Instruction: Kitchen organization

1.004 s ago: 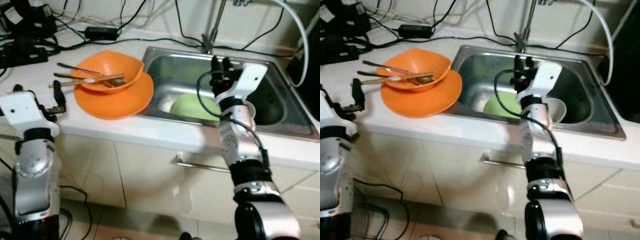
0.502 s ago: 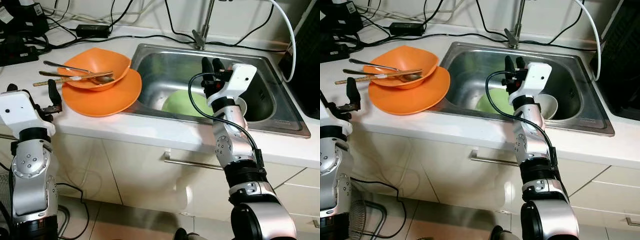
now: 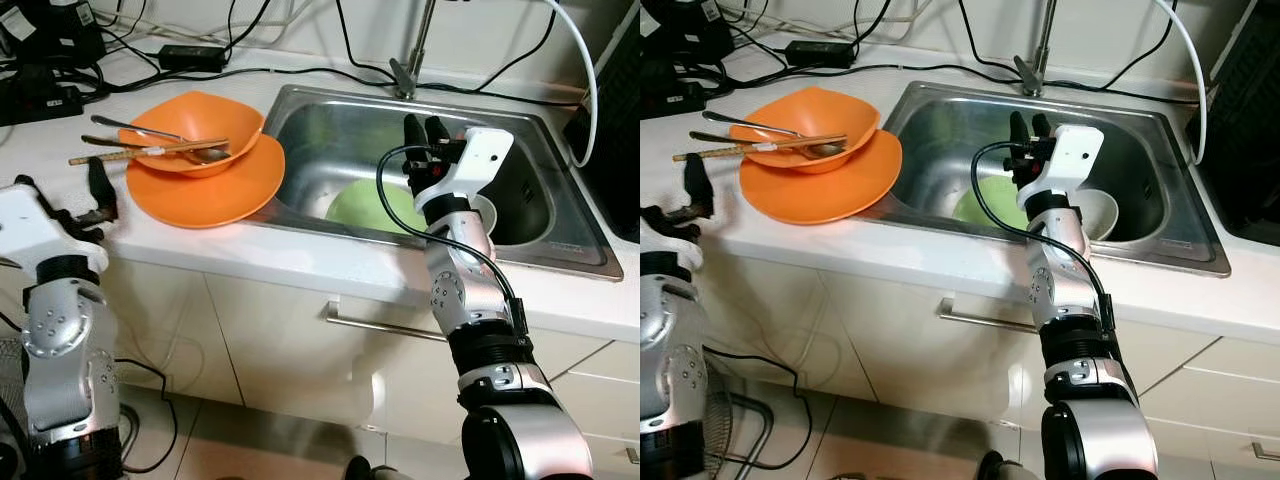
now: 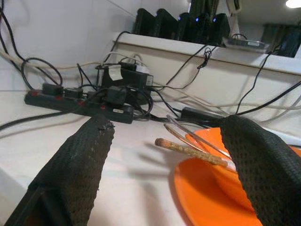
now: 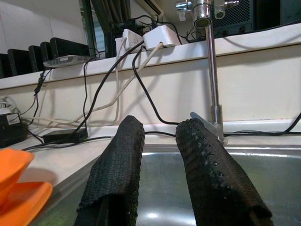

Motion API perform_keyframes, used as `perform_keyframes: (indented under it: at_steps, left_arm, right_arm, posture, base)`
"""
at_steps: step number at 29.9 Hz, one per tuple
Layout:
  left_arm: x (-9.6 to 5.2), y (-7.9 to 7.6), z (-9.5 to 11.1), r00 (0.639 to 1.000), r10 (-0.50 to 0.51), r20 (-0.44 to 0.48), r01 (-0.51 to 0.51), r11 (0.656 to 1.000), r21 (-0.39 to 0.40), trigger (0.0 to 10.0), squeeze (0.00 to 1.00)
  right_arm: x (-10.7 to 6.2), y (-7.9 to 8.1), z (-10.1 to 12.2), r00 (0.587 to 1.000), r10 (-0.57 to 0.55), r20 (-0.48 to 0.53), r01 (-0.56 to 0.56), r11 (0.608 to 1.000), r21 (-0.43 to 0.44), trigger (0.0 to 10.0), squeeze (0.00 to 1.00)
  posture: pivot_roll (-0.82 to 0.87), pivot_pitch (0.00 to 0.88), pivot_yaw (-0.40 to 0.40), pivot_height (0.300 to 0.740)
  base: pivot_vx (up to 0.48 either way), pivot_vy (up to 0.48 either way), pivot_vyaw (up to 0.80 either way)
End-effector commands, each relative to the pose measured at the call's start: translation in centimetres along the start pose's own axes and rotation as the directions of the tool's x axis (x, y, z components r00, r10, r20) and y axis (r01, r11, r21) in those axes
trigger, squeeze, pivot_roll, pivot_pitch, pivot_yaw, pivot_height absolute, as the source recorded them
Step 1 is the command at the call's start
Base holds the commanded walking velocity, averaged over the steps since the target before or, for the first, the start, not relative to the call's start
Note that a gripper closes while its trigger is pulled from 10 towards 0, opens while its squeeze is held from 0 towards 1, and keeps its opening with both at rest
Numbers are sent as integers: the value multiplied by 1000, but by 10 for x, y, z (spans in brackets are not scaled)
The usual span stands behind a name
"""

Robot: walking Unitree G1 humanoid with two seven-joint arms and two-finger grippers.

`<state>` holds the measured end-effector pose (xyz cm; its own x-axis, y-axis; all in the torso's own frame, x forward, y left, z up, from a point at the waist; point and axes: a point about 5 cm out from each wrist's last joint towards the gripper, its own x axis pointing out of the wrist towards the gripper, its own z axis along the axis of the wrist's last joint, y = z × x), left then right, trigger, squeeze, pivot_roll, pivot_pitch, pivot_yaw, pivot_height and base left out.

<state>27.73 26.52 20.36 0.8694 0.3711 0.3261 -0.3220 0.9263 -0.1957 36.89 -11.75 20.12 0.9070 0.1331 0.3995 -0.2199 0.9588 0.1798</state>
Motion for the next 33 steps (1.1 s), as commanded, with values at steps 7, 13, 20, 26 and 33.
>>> perform_keyframes:
  at_steps: [7,13,20,26,33]
  left_arm:
    - [7,-8,-10,995,-79,-66,79,997,-10,10000,0]
    - [13,-16,-3,984,-165,-60,170,981,91,10000,0]
    - [26,-26,9,973,-230,-27,231,960,157,10000,0]
    - [33,-29,7,964,-264,-34,266,949,169,10000,0]
    - [43,-43,4,912,-401,-80,407,871,274,10000,0]
  right_arm:
    - [2,1,4,1000,3,13,-3,1000,-2,10000,0]
    - [2,1,3,1000,-2,12,2,1000,-1,10000,0]
    - [1,6,0,1000,-18,20,18,1000,23,10000,0]
    - [0,3,0,999,-25,21,24,999,22,10000,0]
    - [1,1,1,999,-29,23,29,1000,10,10000,0]
  posture:
    - [216,49,-5,740]
    - [225,44,7,740]
    - [222,25,53,740]
    - [212,15,57,740]
    - [210,9,55,740]
  base:
    - [0,0,0]
    - [0,0,0]
    - [0,0,0]
    - [0,0,0]
    - [0,0,0]
